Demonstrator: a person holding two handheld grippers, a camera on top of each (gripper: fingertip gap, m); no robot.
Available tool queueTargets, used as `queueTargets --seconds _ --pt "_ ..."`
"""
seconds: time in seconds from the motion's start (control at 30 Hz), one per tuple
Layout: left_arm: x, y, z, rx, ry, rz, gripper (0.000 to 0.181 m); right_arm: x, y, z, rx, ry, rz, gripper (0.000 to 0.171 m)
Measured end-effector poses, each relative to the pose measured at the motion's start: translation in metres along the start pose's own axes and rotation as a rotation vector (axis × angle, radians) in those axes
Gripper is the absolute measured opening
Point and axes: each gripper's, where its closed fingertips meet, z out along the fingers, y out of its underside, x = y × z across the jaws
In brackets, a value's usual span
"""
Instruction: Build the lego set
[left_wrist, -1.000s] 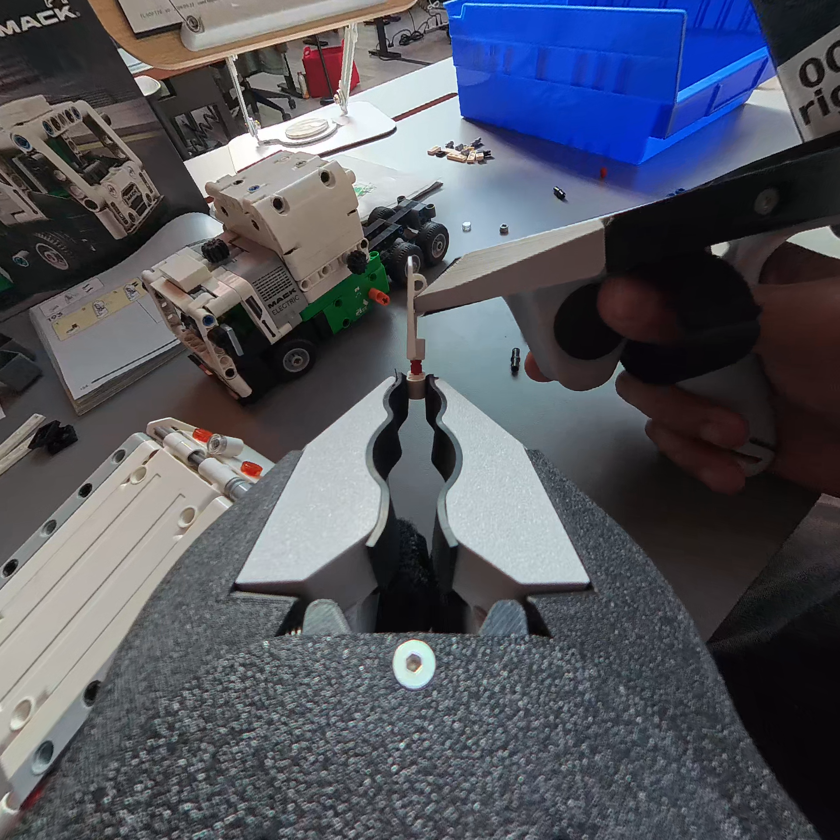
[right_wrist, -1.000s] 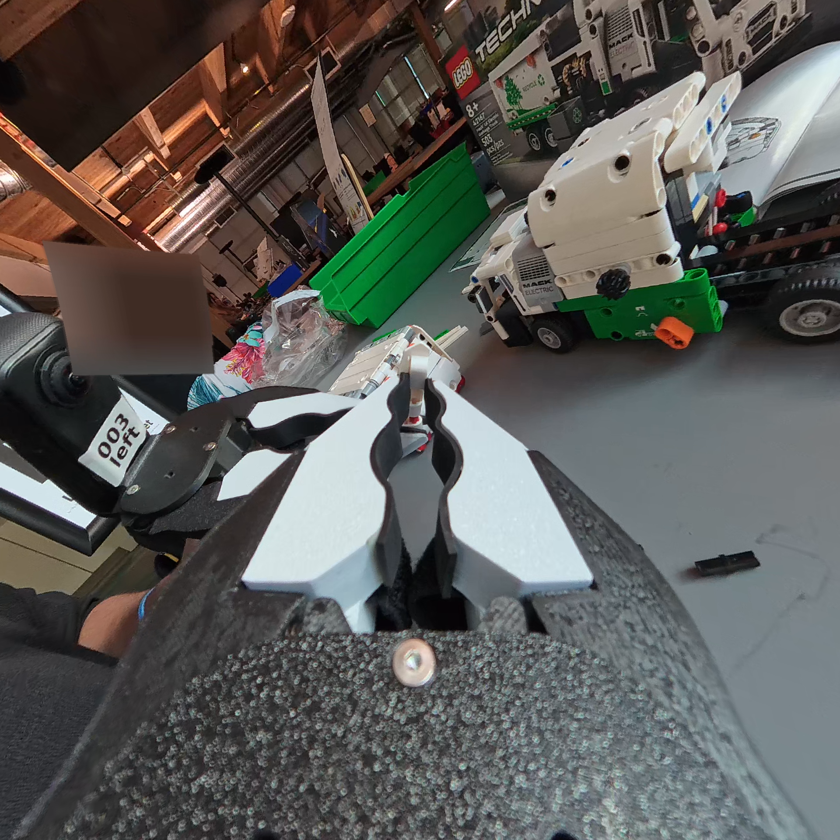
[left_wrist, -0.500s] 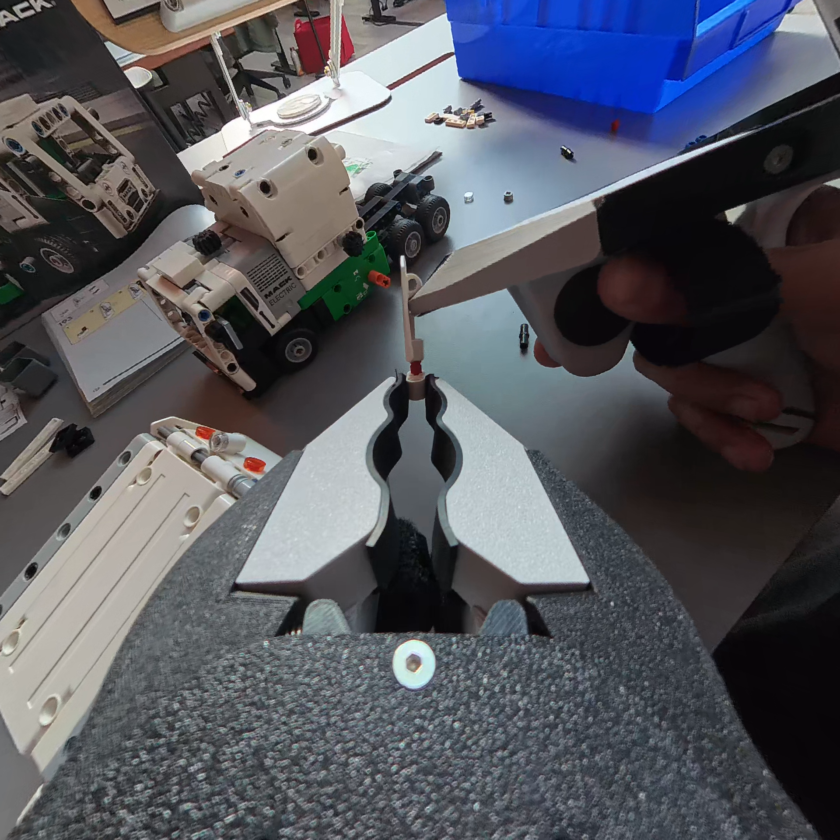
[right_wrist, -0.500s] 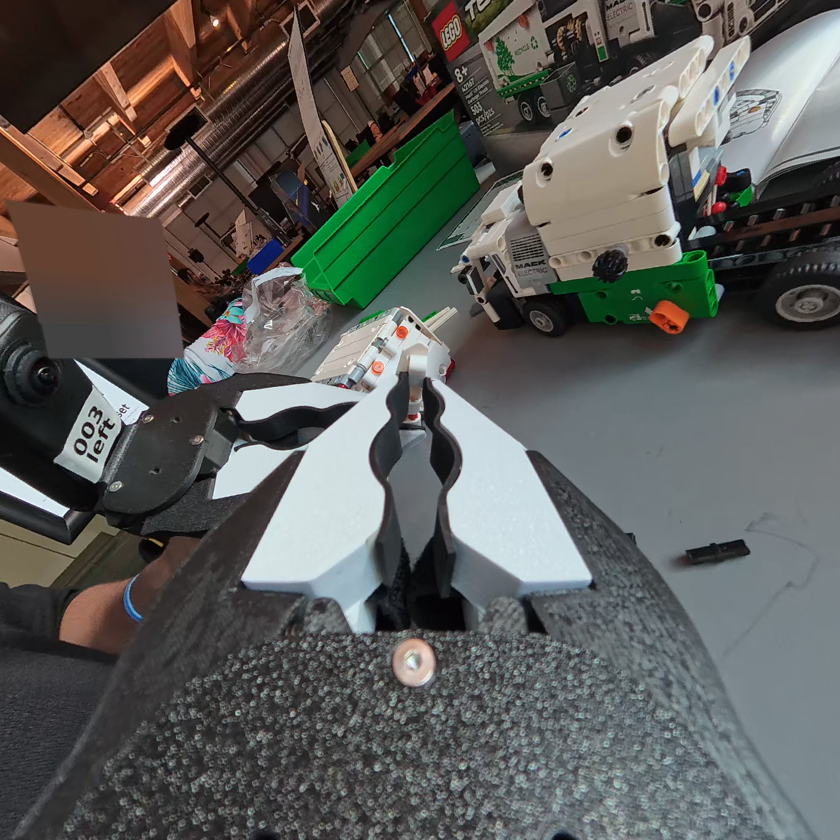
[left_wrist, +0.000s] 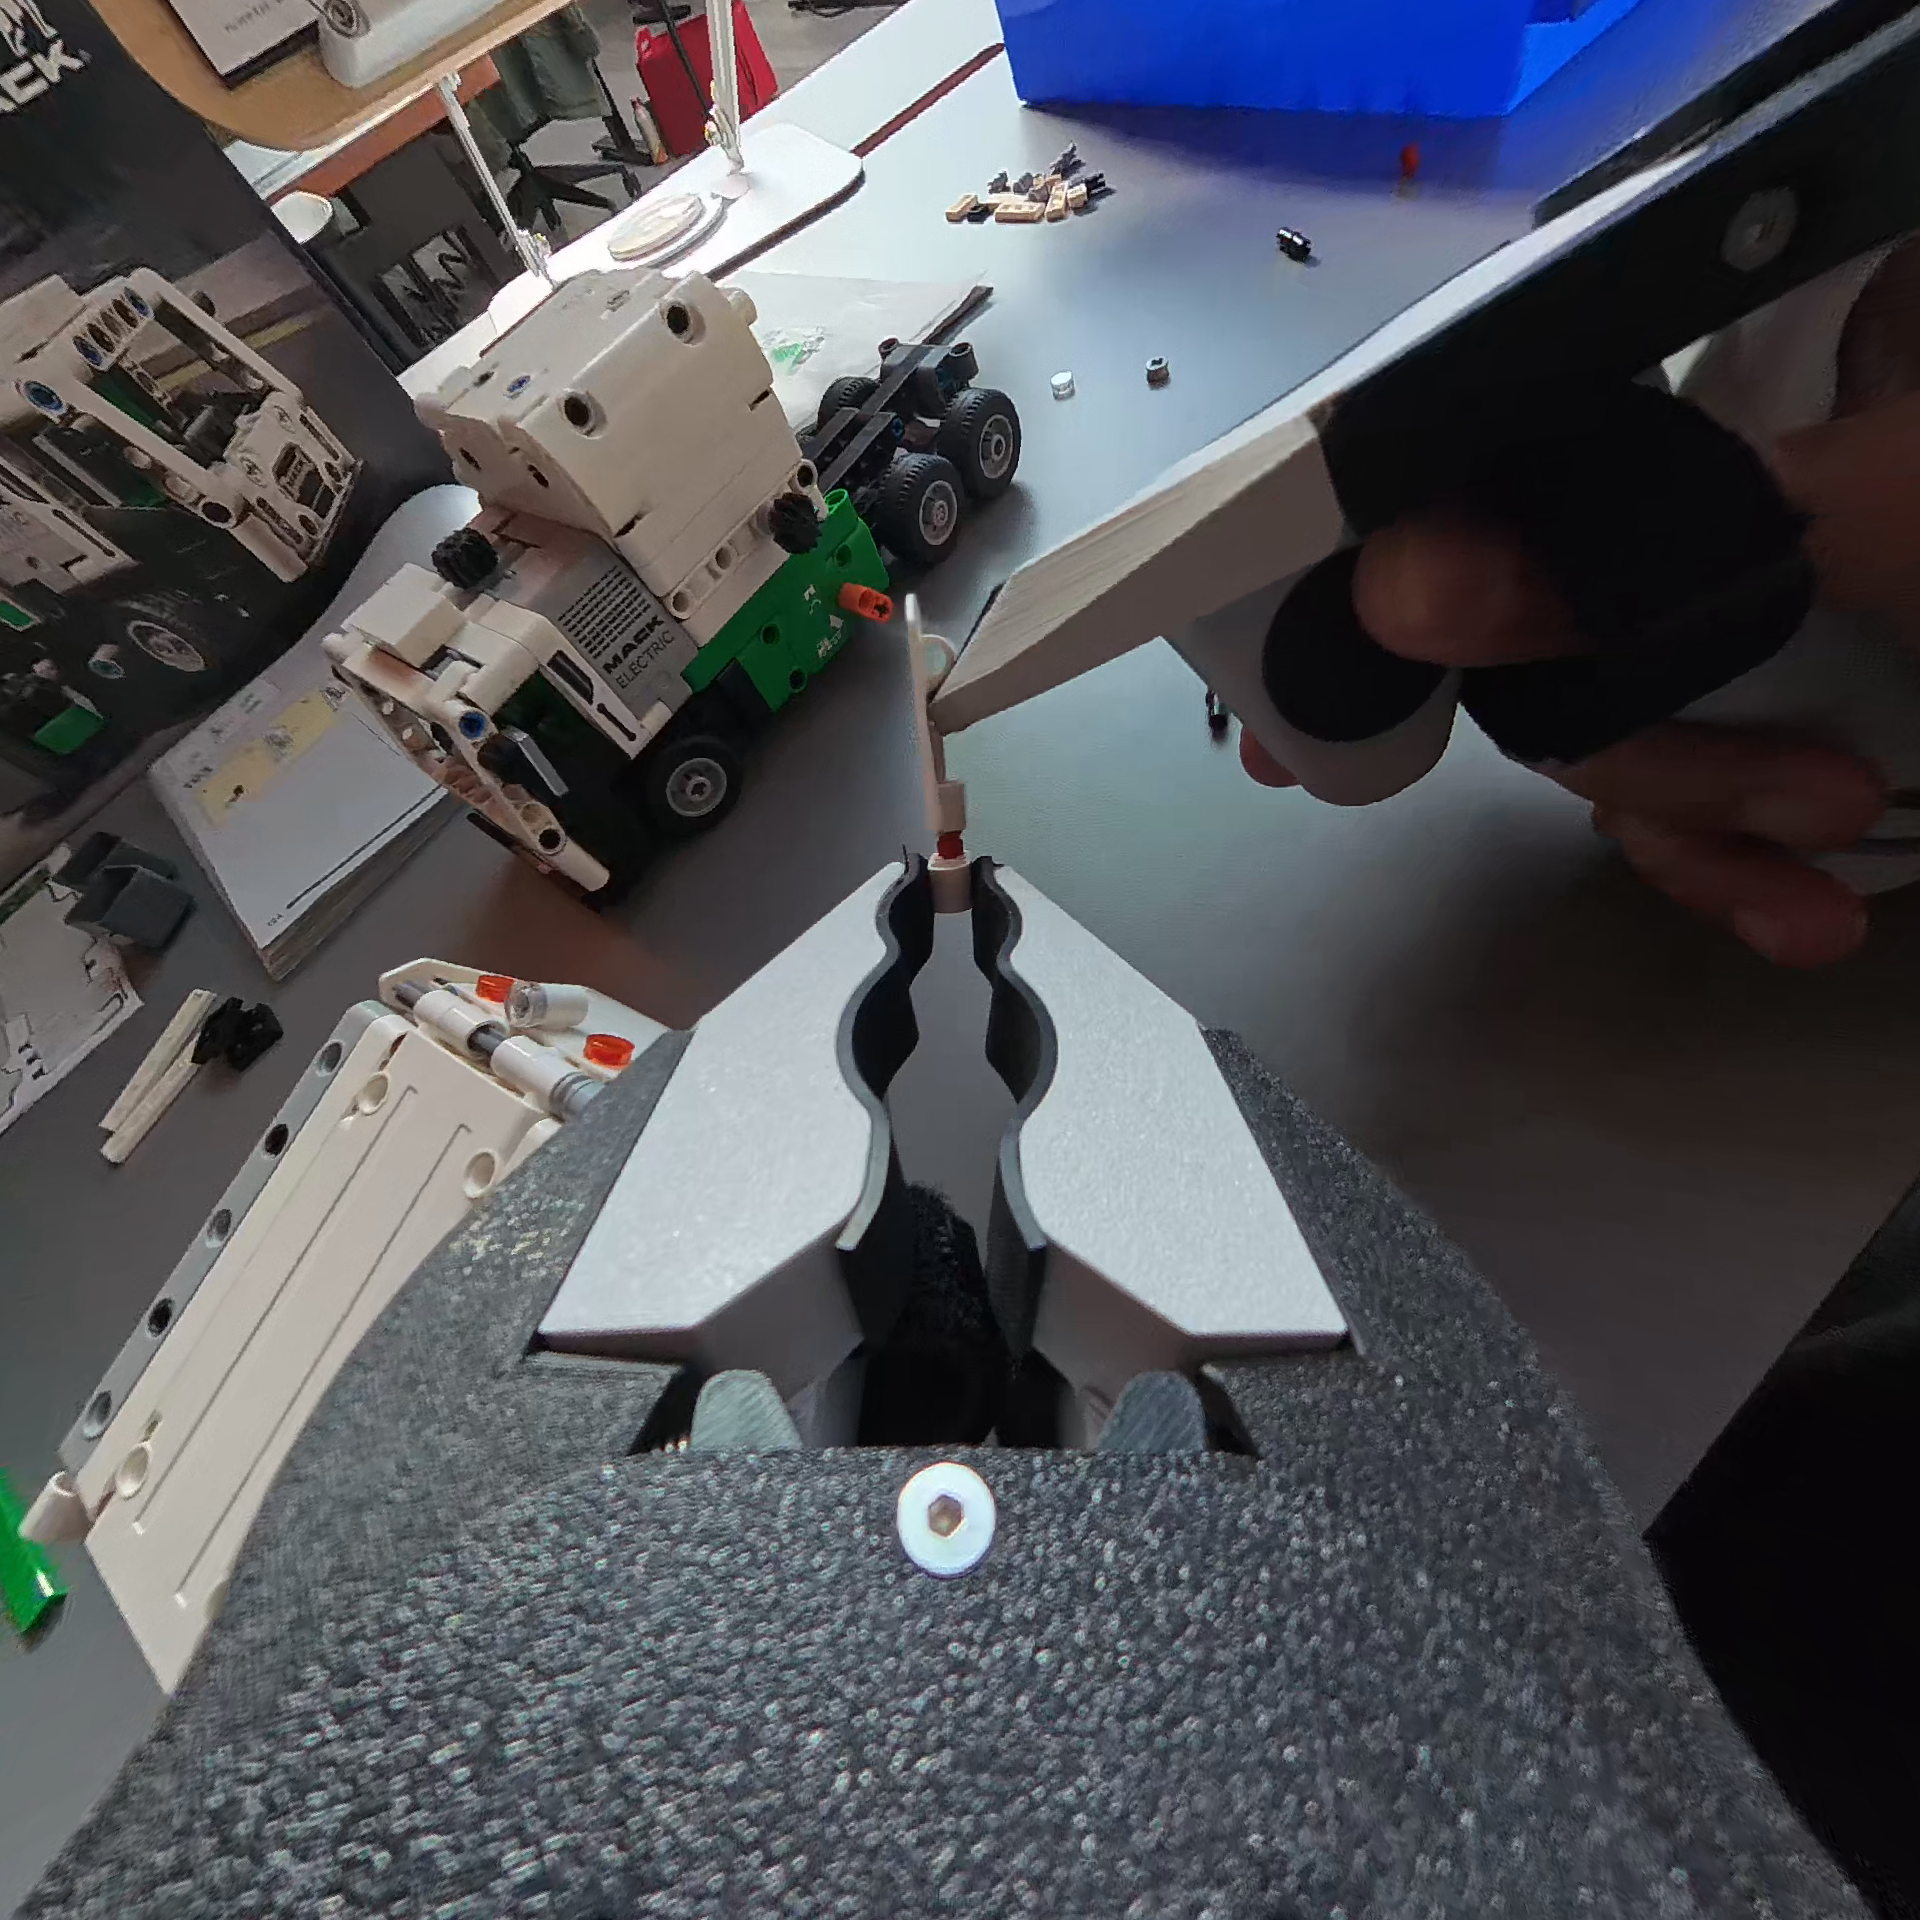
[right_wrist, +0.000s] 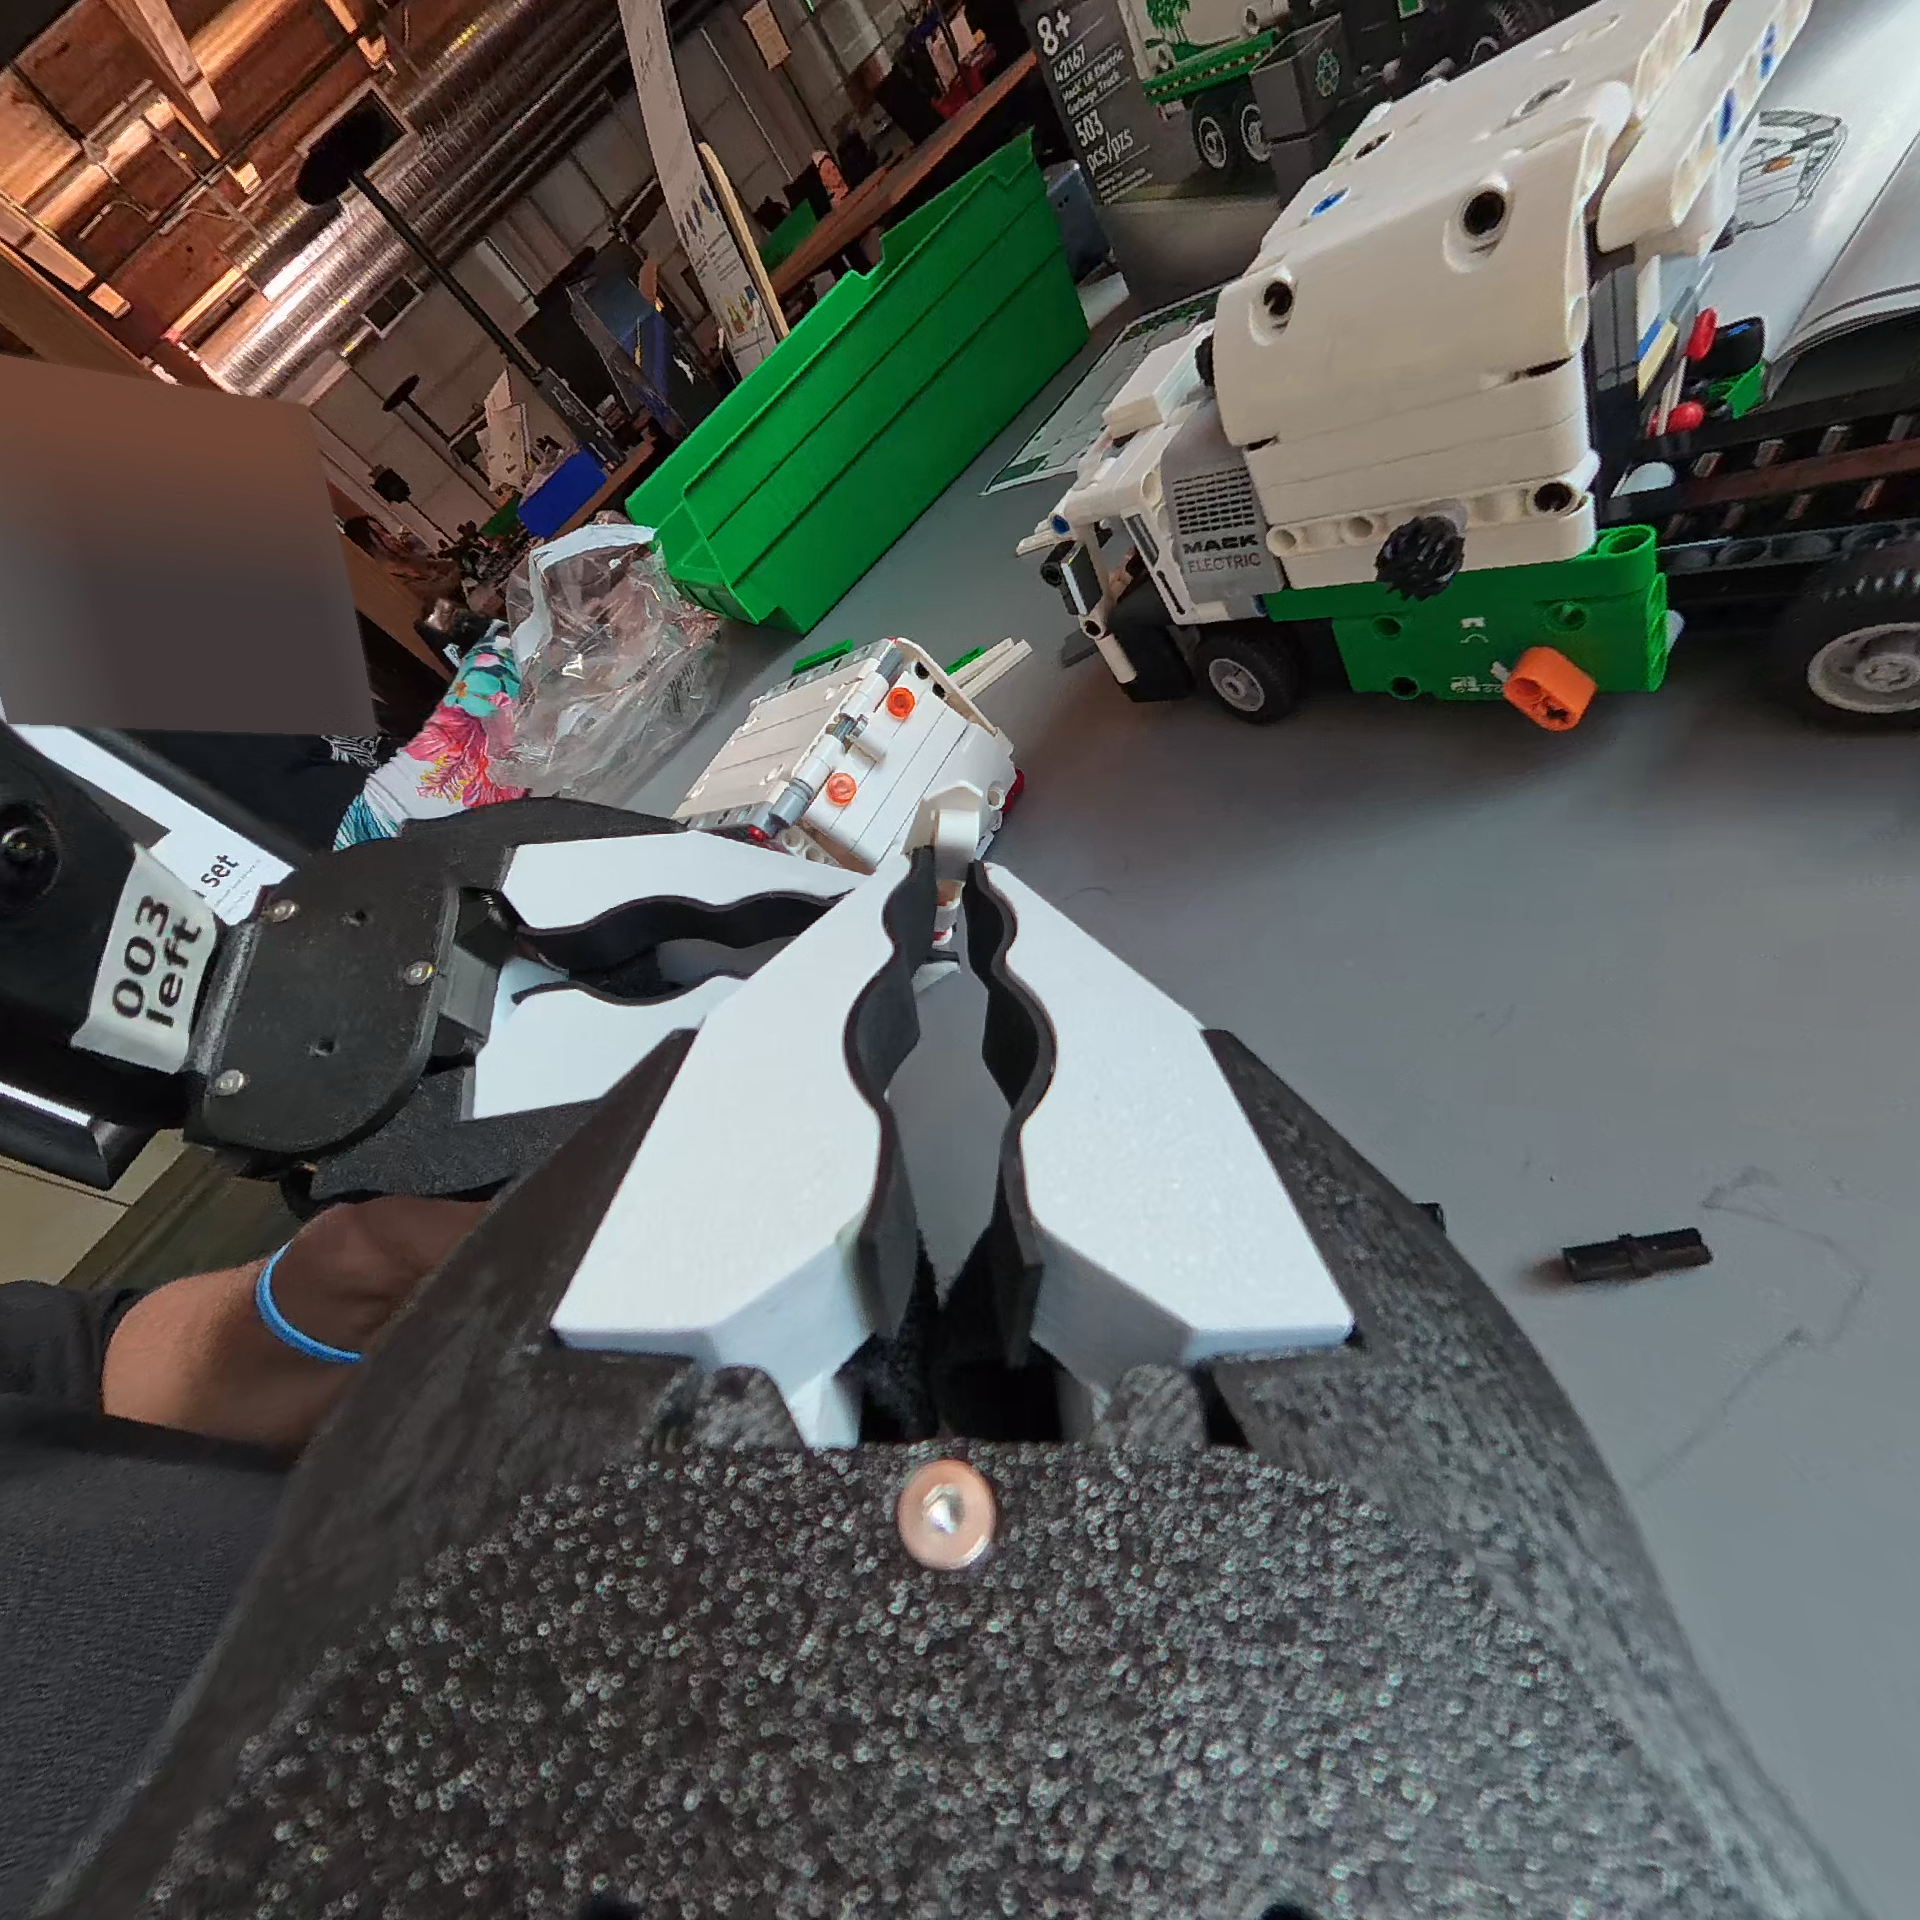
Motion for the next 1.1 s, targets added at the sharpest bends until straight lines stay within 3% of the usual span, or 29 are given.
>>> queueTargets --seconds 0.6,0.67,0.77,0.83,0.93,1.1 --pt "-0.004 -0.004 -0.002 0.038 -0.005 0.016 0.006 -0.005 -0.002 0.002 -0.026 -0.088 0.073 0.006" --pt "-0.002 -0.010 -0.007 0.077 0.059 -0.074 0.006 -0.012 -0.007 -0.002 -0.018 -0.161 0.043 0.022" --pt "0.006 -0.022 -0.016 0.118 0.270 -0.330 0.006 -0.024 -0.014 -0.018 -0.025 -0.223 -0.205 0.026" --pt "0.003 -0.037 -0.028 0.186 0.382 -0.518 0.006 -0.030 -0.016 -0.030 -0.025 -0.192 -0.501 0.033" --pt "0.006 -0.058 -0.045 0.256 0.591 -0.766 0.006 -0.044 -0.017 -0.042 -0.055 -0.106 -0.845 0.028" --pt "0.020 -0.075 -0.063 0.283 0.896 -1.053 0.006 -0.068 -0.028 -0.048 -0.103 -0.102 -1.112 0.027"
